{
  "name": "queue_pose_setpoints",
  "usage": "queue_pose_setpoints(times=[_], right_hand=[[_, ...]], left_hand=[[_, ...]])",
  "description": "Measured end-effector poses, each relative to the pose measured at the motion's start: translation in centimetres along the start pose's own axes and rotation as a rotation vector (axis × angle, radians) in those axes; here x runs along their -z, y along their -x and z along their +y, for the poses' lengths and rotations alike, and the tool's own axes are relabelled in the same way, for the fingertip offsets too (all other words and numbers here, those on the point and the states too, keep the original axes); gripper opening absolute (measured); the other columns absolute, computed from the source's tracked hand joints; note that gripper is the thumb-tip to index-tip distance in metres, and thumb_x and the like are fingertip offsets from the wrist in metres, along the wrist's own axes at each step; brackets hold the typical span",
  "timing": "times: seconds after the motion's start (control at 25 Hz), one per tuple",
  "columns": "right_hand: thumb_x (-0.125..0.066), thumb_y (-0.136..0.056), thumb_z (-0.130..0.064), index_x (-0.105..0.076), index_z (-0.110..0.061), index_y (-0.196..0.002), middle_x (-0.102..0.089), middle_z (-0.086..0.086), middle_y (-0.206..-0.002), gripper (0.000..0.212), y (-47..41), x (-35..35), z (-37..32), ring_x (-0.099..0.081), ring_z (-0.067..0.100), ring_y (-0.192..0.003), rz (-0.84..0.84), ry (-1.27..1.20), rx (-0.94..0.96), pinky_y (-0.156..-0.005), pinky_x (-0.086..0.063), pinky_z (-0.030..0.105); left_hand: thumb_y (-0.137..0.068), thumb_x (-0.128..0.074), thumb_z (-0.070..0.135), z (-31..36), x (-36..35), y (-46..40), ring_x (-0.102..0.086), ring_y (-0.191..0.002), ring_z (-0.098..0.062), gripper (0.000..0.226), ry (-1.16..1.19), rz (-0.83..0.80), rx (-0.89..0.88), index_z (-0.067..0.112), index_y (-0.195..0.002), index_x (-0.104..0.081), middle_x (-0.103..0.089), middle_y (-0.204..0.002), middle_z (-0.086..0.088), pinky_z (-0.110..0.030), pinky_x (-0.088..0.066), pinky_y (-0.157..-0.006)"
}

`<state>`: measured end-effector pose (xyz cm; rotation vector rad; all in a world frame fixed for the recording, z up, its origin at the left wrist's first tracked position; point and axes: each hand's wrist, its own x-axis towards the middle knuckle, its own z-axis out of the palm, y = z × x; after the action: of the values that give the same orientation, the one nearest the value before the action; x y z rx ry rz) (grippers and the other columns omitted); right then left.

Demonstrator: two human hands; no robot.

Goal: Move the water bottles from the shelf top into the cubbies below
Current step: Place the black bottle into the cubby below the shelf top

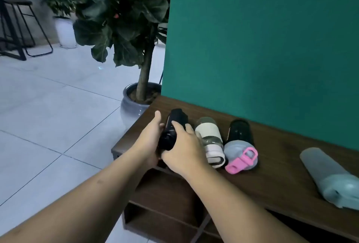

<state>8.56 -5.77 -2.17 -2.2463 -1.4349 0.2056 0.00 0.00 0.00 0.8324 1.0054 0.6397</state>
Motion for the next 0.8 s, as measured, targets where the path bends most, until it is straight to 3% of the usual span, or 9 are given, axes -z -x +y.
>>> queue_pose_setpoints(times=[0.12,0.2,0.32,0.48,0.56,0.68,0.8], right_hand=[[-0.074,-0.069,-0.04,-0.023,-0.039,-0.154,-0.04,-0.003,-0.152,0.099,4.1,1.4,-1.2,-0.038,0.03,-0.132,0.099,-0.018,0.12,-0.11,-0.038,0.04],[-0.081,-0.064,-0.052,-0.019,-0.041,-0.154,-0.04,-0.005,-0.149,0.11,7.9,2.6,-2.3,-0.039,0.027,-0.132,0.11,-0.011,0.185,-0.11,-0.038,0.04],[-0.084,-0.063,-0.055,-0.019,-0.042,-0.152,-0.041,-0.004,-0.145,0.111,14.5,3.9,-3.7,-0.044,0.027,-0.128,0.126,0.097,0.252,-0.104,-0.042,0.039],[-0.077,-0.063,-0.044,-0.031,-0.037,-0.134,-0.055,-0.004,-0.129,0.085,20.9,2.8,-3.9,-0.054,0.027,-0.116,0.105,0.162,0.253,-0.091,-0.048,0.038],[-0.077,-0.058,-0.051,-0.033,-0.035,-0.126,-0.06,-0.005,-0.123,0.083,21.6,1.1,-3.0,-0.059,0.026,-0.112,0.033,0.083,0.174,-0.086,-0.05,0.037],[-0.078,-0.054,-0.058,-0.037,-0.035,-0.128,-0.059,-0.007,-0.123,0.088,20.4,-3.1,-0.8,-0.062,0.022,-0.111,-0.056,0.03,0.075,-0.085,-0.05,0.033],[-0.077,-0.05,-0.059,-0.046,-0.039,-0.129,-0.058,-0.01,-0.12,0.087,17.1,-7.6,0.9,-0.062,0.02,-0.111,-0.1,0.022,0.028,-0.087,-0.052,0.034]], left_hand=[[-0.102,-0.039,0.072,-0.7,1.9,4.3,-0.069,-0.099,-0.027,0.073,0.024,-0.005,-0.036,0.017,-0.146,-0.06,-0.071,-0.124,-0.01,-0.038,-0.051,-0.071],[-0.103,-0.041,0.071,-1.5,3.6,9.0,-0.072,-0.101,-0.034,0.071,0.073,-0.015,-0.089,0.016,-0.141,-0.065,-0.073,-0.114,-0.013,-0.04,-0.055,-0.074],[-0.101,-0.043,0.072,-4.1,6.0,14.9,-0.074,-0.11,-0.044,0.072,0.123,-0.046,-0.085,0.014,-0.135,-0.07,-0.072,-0.119,-0.023,-0.05,-0.06,-0.089],[-0.108,-0.035,0.063,-10.0,8.9,19.5,-0.077,-0.077,-0.031,0.066,0.155,-0.033,-0.034,0.011,-0.13,-0.07,-0.076,-0.106,-0.021,-0.044,-0.062,-0.077],[-0.111,-0.031,0.058,-13.1,10.2,18.8,-0.076,-0.095,-0.036,0.059,0.182,0.008,0.018,0.015,-0.132,-0.067,-0.074,-0.109,-0.018,-0.051,-0.061,-0.087],[-0.111,-0.036,0.055,-17.4,11.7,14.9,-0.058,-0.129,-0.046,0.056,0.275,0.044,0.153,0.015,-0.134,-0.069,-0.056,-0.137,-0.02,-0.064,-0.057,-0.095],[-0.111,-0.037,0.055,-19.5,12.0,9.1,-0.065,-0.116,-0.048,0.062,0.484,0.041,0.2,0.006,-0.135,-0.065,-0.061,-0.132,-0.029,-0.065,-0.056,-0.096]])
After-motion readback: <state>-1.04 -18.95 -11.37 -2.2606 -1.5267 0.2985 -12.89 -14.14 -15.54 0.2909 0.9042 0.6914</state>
